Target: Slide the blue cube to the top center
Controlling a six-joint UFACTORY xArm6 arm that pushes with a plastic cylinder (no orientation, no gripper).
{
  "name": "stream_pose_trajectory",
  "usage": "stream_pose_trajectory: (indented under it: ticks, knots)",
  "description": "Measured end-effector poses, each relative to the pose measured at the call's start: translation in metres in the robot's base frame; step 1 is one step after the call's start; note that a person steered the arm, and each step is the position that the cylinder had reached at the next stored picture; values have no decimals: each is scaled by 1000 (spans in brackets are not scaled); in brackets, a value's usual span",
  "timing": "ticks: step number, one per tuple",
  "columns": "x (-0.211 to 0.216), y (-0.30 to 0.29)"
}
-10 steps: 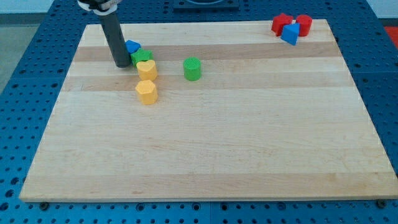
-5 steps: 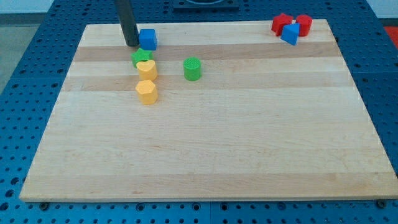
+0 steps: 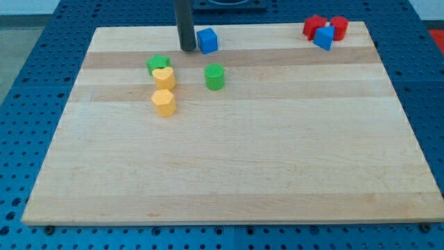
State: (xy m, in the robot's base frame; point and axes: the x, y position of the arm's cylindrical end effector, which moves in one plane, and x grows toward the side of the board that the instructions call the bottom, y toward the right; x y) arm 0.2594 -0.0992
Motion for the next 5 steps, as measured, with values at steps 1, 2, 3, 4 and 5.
stream_pose_trajectory:
  ticks: [1,2,3,4,5]
  knots:
    - [0,-14]
    - [-21,-13]
    - [-25,20]
    - [-23,65]
    - [-21,113]
